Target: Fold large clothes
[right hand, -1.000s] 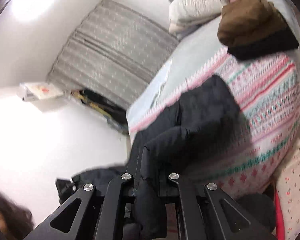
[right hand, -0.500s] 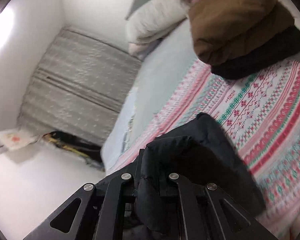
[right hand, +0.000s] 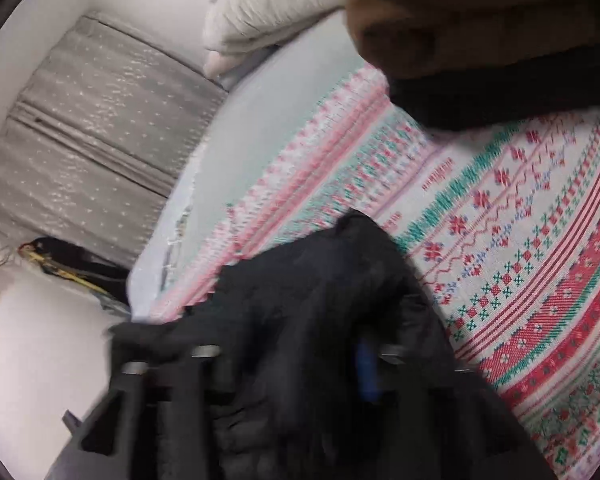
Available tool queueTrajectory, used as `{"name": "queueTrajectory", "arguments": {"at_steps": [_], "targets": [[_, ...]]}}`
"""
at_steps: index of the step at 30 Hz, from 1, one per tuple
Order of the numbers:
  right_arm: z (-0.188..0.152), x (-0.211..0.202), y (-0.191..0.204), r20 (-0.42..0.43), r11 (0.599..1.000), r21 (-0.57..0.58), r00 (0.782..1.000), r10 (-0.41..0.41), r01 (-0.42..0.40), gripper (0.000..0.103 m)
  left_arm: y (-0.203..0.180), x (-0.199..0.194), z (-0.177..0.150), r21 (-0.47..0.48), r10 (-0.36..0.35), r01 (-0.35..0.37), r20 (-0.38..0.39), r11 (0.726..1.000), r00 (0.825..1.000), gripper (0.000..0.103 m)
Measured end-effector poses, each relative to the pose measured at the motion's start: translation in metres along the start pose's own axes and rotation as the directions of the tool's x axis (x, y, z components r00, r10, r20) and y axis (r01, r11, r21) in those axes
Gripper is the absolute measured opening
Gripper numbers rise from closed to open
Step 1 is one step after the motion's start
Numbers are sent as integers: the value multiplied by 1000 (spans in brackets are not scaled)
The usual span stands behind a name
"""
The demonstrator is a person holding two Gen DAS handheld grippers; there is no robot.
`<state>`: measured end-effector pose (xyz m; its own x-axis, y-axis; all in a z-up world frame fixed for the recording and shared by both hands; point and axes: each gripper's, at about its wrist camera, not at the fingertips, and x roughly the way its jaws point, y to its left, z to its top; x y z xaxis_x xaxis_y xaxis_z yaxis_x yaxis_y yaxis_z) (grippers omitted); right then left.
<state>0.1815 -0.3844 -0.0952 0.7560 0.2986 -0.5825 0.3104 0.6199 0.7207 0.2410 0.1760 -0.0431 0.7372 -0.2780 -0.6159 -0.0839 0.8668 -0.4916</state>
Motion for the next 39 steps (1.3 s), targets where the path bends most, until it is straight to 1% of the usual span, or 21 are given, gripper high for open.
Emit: {"name": "queueTrajectory", "arguments": {"at_steps": [2, 4, 5, 7, 8, 9, 13, 14, 16, 17, 19, 21, 23, 25, 27, 28, 29, 32, 34, 36, 39], "targets": [[-5, -20, 16, -4, 998, -62, 1000, 11, -11, 62, -14, -12, -1, 72, -67, 69, -30, 995, 997, 64], [-13, -35, 38, -52, 984, -176, 999, 10, -19, 62, -30, -14, -6, 169, -105, 127, -134, 977, 985, 74], [-22, -39, 54, -95, 959, -282, 995, -7, -20, 62, -37, -12, -10, 223, -112, 158, -205, 962, 972, 75], [-39, -39, 72, -163, 912, -410, 986, -36, -34, 64, -47, -9, -28, 318, -128, 244, -344, 916, 930, 75], [-54, -32, 83, -227, 874, -482, 972, -63, -56, 64, -52, -7, -36, 349, -123, 268, -384, 898, 915, 75], [-64, -27, 90, -257, 853, -518, 963, -81, -67, 64, -60, -5, -49, 416, -89, 282, -426, 864, 900, 75], [-103, 13, 110, -308, 737, -676, 914, -263, -16, 64, -87, 9, -82, 618, 56, 242, -422, 748, 905, 75], [-111, 24, 113, -313, 714, -700, 901, -300, -5, 64, -92, 14, -87, 641, 78, 234, -419, 731, 904, 75], [-119, 38, 117, -306, 675, -738, 889, -340, 4, 64, -101, 26, -93, 671, 117, 212, -410, 711, 904, 75], [-120, 46, 120, -297, 661, -750, 889, -348, 8, 64, -103, 31, -92, 672, 119, 209, -407, 710, 906, 75], [-114, 56, 123, -298, 670, -742, 898, -323, -6, 64, -109, 40, -86, 659, 99, 209, -399, 723, 912, 75], [-105, 55, 130, -266, 677, -736, 927, -264, -19, 64, -112, 47, -75, 620, 60, 209, -385, 756, 921, 75], [-90, 55, 132, -216, 697, -716, 958, -190, -23, 64, -109, 58, -59, 560, 8, 197, -342, 805, 940, 75], [-74, 55, 126, -151, 745, -667, 981, -121, -10, 64, -101, 65, -39, 472, -42, 173, -275, 865, 960, 75], [-58, 54, 114, -90, 803, -595, 995, -50, -14, 64, -79, 74, -19, 308, -88, 151, -208, 939, 974, 75], [-50, 51, 106, -53, 834, -552, 998, -23, -10, 64, -64, 76, -11, 209, -100, 134, -166, 969, 981, 75], [-42, 49, 98, -10, 859, -511, 1000, -16, 9, 64, -52, 76, -5, 143, -88, 106, -125, 984, 988, 75], [-27, 41, 86, 116, 894, -429, 990, -84, 126, 64, -23, 69, 5, 13, 14, -13, -41, 1000, 999, 75], [-21, 41, 79, 143, 894, -402, 978, -149, 195, 64, -19, 59, 10, 14, 83, -83, -38, 996, 996, 75], [-18, 36, 75, 135, 891, -397, 974, -182, 222, 65, -19, 41, 12, 74, 204, -203, -11, 976, 979, 75], [-16, 24, 69, 126, 885, -395, 969, -212, 245, 75, -10, 24, 13, 117, 306, -306, 20, 945, 952, 77]]}}
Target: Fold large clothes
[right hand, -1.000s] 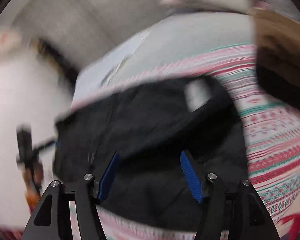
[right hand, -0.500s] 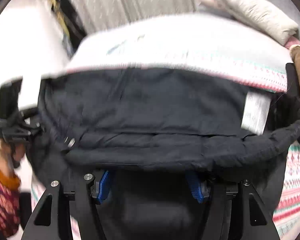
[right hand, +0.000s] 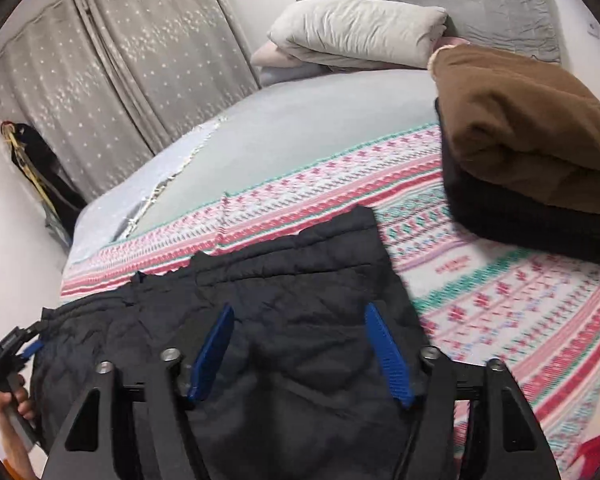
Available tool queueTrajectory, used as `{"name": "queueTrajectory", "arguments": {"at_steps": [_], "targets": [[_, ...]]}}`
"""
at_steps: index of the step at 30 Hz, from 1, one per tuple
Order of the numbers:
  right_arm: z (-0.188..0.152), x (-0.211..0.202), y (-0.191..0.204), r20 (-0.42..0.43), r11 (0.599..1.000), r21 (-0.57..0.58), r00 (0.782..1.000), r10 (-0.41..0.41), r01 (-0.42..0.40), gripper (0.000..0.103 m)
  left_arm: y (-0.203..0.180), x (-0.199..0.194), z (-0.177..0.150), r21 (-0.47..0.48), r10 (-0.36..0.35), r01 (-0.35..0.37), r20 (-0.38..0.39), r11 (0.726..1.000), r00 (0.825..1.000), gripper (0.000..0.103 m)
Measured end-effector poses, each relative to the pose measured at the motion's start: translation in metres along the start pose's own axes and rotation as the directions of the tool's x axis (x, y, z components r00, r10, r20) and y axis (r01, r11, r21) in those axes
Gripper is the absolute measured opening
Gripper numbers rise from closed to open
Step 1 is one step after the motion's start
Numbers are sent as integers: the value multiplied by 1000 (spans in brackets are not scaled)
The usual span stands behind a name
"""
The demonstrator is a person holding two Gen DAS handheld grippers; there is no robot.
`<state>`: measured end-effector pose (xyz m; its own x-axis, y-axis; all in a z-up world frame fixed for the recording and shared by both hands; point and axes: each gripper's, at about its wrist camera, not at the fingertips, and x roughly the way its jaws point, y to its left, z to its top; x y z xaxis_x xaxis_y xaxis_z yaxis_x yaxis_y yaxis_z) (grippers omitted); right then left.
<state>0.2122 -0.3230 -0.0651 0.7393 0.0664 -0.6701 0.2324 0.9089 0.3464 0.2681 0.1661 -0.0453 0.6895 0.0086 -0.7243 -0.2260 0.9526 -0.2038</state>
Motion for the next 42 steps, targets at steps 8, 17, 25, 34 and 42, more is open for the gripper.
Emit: {"name": "queueTrajectory", "arguments": {"at_steps": [8, 17, 25, 34, 42], "targets": [[-10, 11, -36, -89, 994, 110, 996, -16, 26, 31, 49, 39, -19, -230, -239, 198, -167, 953, 957, 29], [2, -12, -27, 133, 986, 35, 977, -166, 163, 2, 31, 49, -8, -143, -37, 35, -14, 989, 999, 24], [-4, -34, 5, 177, 987, 31, 971, -162, 159, 52, -21, -10, -13, 17, 90, -93, 154, 995, 984, 75], [-65, 7, 139, 123, 955, -297, 992, 36, 2, 69, -111, 22, -65, 272, -129, 124, 1, 954, 992, 84], [-47, 41, 1, 57, 950, -69, 952, -301, 305, 71, -9, 47, -39, 159, 219, -222, 40, 962, 975, 86]]}}
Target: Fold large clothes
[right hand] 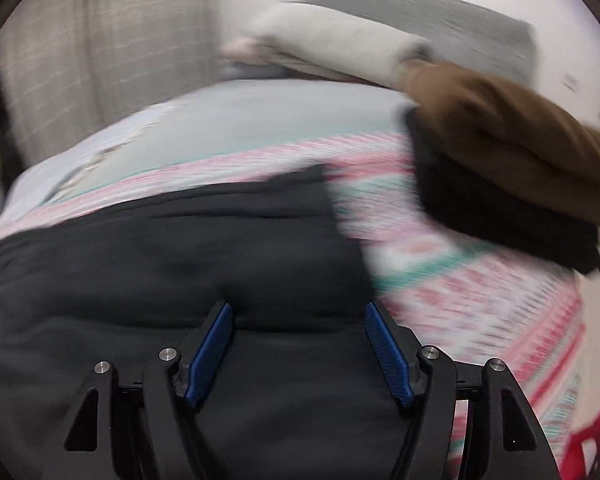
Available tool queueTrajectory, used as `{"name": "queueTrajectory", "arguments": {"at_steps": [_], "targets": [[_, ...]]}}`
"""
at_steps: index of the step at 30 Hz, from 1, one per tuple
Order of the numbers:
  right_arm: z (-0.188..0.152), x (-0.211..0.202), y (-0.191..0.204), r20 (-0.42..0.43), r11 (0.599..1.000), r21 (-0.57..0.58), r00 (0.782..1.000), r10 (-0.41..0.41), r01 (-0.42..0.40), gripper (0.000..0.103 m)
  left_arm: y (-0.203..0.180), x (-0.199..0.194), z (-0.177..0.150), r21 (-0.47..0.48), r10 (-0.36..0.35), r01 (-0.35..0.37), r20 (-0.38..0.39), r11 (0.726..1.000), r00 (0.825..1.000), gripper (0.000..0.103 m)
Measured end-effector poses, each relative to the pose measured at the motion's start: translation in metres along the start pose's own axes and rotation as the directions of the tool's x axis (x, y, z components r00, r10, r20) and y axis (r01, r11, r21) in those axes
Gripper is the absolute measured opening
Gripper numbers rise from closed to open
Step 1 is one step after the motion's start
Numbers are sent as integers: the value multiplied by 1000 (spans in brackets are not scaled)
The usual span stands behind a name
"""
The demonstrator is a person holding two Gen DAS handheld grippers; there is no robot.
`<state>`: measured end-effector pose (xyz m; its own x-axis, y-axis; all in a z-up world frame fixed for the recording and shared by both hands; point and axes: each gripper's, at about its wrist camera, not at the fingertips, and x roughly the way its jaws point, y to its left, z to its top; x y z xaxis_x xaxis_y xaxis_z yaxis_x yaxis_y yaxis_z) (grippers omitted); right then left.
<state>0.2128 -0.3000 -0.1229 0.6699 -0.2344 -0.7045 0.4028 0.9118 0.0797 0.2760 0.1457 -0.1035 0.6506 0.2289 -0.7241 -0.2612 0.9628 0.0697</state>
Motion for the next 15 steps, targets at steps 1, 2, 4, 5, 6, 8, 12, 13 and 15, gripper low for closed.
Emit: {"name": "queueTrajectory", "arguments": {"at_steps": [1, 2, 4, 5, 6, 8, 12, 13, 15], "targets": [[-1, 5, -17, -32, 999, 51, 999, 3, -2, 77, 13, 2, 0, -46, 21, -22, -18, 999, 1000, 86], [-3, 11, -38, -74, 991, 129, 997, 39, -29, 77, 27, 3, 0, -98, 15, -19, -42, 995, 999, 86], [-6, 10, -54, -97, 980, 191, 992, 79, -59, 77, 45, -2, 1, -164, -12, -1, -76, 986, 997, 86], [-5, 6, -54, -99, 982, 183, 993, 59, -40, 77, 48, -8, 1, -170, -10, -4, -81, 985, 997, 85], [-3, -1, -52, -97, 987, 162, 995, 33, -17, 77, 50, -14, 2, -173, -12, -2, -82, 985, 997, 85], [3, -20, -42, -83, 992, 127, 996, 24, -14, 78, 54, -31, 3, -185, -61, 42, -95, 982, 994, 85], [9, -64, -26, -79, 990, 93, 990, 115, -108, 79, 64, -67, -6, -294, -254, 201, -155, 935, 955, 89], [9, -74, -19, -70, 989, 77, 989, 133, -127, 79, 62, -73, -8, -321, -279, 216, -167, 922, 945, 91], [-1, -90, -11, -61, 987, 40, 986, 157, -155, 80, 76, -77, -20, -400, -332, 225, -223, 889, 917, 91]]}}
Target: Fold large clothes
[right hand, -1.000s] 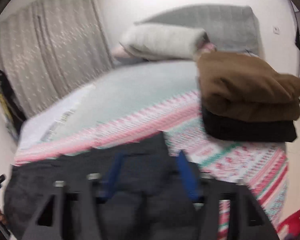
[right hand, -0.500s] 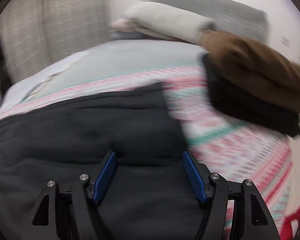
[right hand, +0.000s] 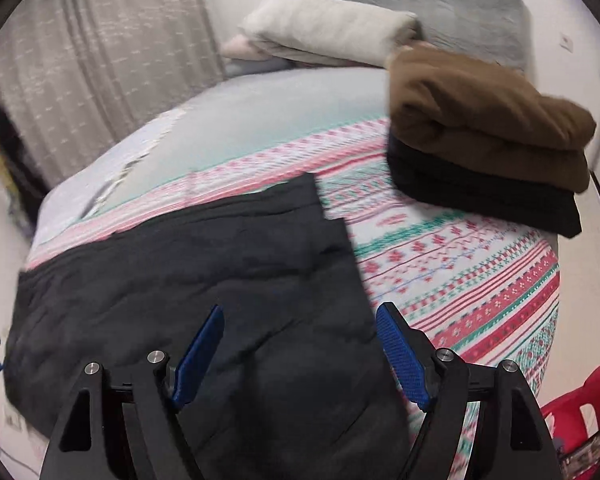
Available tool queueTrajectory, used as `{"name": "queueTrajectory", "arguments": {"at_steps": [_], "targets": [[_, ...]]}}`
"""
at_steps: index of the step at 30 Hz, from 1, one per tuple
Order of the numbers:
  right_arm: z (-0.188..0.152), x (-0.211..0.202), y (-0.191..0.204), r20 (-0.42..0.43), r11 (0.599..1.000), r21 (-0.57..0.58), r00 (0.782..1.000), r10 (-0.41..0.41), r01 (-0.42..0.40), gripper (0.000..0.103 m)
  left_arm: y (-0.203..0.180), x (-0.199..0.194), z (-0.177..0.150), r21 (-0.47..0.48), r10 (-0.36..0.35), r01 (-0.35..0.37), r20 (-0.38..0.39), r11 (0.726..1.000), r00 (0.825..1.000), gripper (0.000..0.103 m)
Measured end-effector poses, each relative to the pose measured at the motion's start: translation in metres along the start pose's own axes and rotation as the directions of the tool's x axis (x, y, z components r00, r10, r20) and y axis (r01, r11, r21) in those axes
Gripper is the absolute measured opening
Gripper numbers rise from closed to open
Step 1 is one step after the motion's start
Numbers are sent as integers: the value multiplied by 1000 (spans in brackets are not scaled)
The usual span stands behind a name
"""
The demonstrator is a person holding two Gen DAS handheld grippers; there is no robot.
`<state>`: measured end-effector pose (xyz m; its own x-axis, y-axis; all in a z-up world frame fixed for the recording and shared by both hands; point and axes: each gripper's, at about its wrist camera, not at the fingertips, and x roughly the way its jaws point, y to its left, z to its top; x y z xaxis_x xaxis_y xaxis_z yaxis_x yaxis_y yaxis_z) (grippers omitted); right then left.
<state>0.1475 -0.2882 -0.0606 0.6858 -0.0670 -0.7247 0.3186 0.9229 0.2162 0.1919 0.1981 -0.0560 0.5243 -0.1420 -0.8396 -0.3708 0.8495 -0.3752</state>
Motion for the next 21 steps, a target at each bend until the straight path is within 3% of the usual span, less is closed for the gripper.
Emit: {"name": "queueTrajectory", "arguments": {"at_steps": [4, 9, 16, 21], "targets": [[-10, -9, 28, -35, 997, -44, 998, 56, -57, 80, 18, -6, -17, -87, -46, 38, -86, 995, 995, 91], [-19, -6, 56, -60, 990, -90, 993, 101, -106, 80, 29, 14, -31, -112, -80, 61, -167, 992, 983, 91], [-24, 9, 78, -94, 986, -73, 985, 142, -149, 80, 37, 32, -40, -200, -129, 109, -90, 974, 988, 91], [-33, 11, 99, -93, 980, -121, 985, 148, -159, 80, 42, 39, -44, -279, -138, 124, -29, 952, 990, 93]]}}
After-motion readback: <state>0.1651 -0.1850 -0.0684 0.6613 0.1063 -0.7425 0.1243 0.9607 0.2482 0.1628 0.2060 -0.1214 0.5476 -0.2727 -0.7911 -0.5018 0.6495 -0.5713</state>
